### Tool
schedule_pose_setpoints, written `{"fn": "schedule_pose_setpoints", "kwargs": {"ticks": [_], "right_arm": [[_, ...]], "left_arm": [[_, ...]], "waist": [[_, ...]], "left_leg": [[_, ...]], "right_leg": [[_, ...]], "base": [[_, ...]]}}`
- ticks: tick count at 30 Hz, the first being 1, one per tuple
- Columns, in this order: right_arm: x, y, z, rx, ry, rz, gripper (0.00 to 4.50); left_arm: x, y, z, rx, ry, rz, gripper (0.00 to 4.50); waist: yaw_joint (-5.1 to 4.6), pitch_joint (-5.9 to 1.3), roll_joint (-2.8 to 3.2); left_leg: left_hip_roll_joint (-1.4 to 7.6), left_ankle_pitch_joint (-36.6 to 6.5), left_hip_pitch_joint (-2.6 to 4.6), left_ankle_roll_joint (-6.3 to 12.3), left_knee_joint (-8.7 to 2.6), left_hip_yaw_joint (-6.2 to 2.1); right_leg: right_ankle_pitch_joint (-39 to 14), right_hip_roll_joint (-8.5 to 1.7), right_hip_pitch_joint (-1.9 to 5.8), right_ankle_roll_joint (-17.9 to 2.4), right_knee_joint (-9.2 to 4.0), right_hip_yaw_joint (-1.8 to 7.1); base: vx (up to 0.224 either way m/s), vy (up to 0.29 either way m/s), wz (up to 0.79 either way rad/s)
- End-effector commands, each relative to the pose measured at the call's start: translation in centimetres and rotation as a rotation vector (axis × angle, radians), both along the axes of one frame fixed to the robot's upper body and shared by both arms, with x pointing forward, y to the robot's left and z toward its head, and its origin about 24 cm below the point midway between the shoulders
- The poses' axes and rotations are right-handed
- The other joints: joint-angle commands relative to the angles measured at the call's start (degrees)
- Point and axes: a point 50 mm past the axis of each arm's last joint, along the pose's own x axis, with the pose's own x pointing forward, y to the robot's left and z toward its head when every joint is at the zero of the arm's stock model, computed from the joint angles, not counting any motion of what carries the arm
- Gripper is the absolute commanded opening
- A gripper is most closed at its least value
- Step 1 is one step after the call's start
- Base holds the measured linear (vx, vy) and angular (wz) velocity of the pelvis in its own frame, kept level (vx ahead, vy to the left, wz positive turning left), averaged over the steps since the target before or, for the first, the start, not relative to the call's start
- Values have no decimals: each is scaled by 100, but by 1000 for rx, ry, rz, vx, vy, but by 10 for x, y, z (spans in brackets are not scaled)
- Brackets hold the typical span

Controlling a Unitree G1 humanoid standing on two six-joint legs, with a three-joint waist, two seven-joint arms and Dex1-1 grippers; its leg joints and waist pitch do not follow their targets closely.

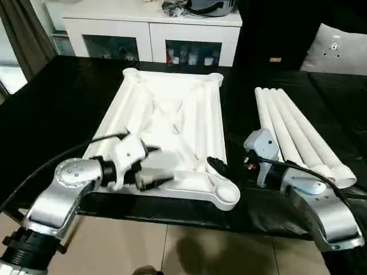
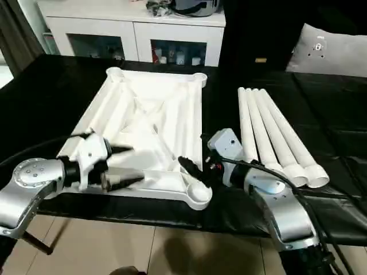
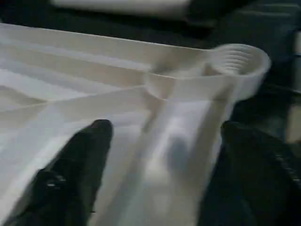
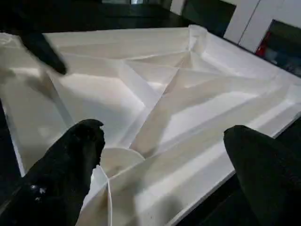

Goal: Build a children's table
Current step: Move to table, then move table base

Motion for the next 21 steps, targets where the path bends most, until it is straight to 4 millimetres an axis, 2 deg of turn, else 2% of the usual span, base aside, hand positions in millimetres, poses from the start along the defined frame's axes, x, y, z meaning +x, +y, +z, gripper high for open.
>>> {"fn": "schedule_pose_setpoints", "kwargs": {"ticks": [1, 4, 5, 6, 7, 11, 12, 13, 14, 16, 17, 19, 21], "right_arm": [[0, -1, 4, 10, -6, 30, 450], [-6, -3, 4, 33, 37, 87, 450], [-10, -5, 3, 34, 58, 107, 450], [-13, -8, 2, 29, 75, 120, 450], [-15, -9, 2, 25, 82, 124, 450], [-25, -14, -1, 15, 112, 155, 450], [-25, -14, -1, 15, 112, 155, 450], [-27, -14, 0, 15, 117, 166, 450], [-32, -16, -1, 12, 132, 177, 450], [-37, -18, -2, 4, 150, 186, 450], [-41, -20, -2, -1, 170, 193, 450], [-46, -23, -3, -11, 201, 211, 450], [-49, -25, -3, -16, 211, 222, 450]], "left_arm": [[-3, -3, 1, 18, 42, -75, 372], [-5, -7, -3, 49, 65, -136, 353], [-5, -9, -6, 70, 79, -156, 353], [-5, -12, -8, 98, 86, -179, 341], [-4, -14, -10, 112, 84, -183, 327], [0, -20, -12, 146, 68, -186, 308], [0, -20, -12, 146, 68, -186, 308], [2, -22, -13, 148, 60, -180, 283], [6, -24, -13, 152, 55, -169, 276], [10, -27, -13, 155, 51, -163, 274], [11, -27, -13, 159, 55, -169, 252], [13, -27, -14, 170, 67, -183, 239], [14, -26, -15, 181, 74, -189, 231]], "waist": [[28, -306, 51], [55, -309, 42], [66, -307, 81], [76, -302, 66], [100, -307, 55], [103, -306, 47], [115, -308, 51], [105, -308, 50], [112, -312, 68], [126, -308, 74], [120, -304, 66], [139, -307, 72], [146, -309, 78]], "left_leg": [[624, -1126, 110, 353, -438, -238], [638, -1110, 108, 411, -438, -238], [634, -1129, 109, 418, -437, -244], [639, -1181, 118, 419, -439, -238], [646, -1183, 130, 412, -437, -235], [631, -1149, 99, 419, -429, -236], [645, -1156, 111, 425, -427, -245], [640, -1166, 97, 433, -431, -244], [644, -1182, 105, 429, -426, -247], [631, -1197, 104, 432, -414, -241], [632, -1186, 96, 446, -422, -242], [633, -1166, 102, 496, -415, -245], [613, -1092, 80, 524, -399, -237]], "right_leg": [[-543, -878, 181, -873, -475, 494], [-522, -871, 188, -835, -478, 492], [-541, -873, 188, -831, -485, 492], [-603, -863, 183, -800, -509, 493], [-615, -867, 180, -785, -506, 499], [-763, -887, 206, -768, -530, 485], [-786, -880, 198, -755, -528, 485], [-773, -879, 205, -769, -525, 478], [-785, -886, 197, -782, -526, 478], [-899, -892, 208, -743, -548, 483], [-911, -886, 213, -731, -560, 481], [-900, -877, 214, -677, -568, 480], [-920, -888, 215, -693, -575, 473]], "base": [[0, 0, 0], [0, 0, 0], [0, 0, 0], [0, 0, 0], [0, 0, 0], [0, 0, 0], [0, 0, 0], [0, 0, 0], [0, 0, 0], [0, 0, 0], [0, 0, 0], [0, 0, 0], [0, 0, 0]]}}
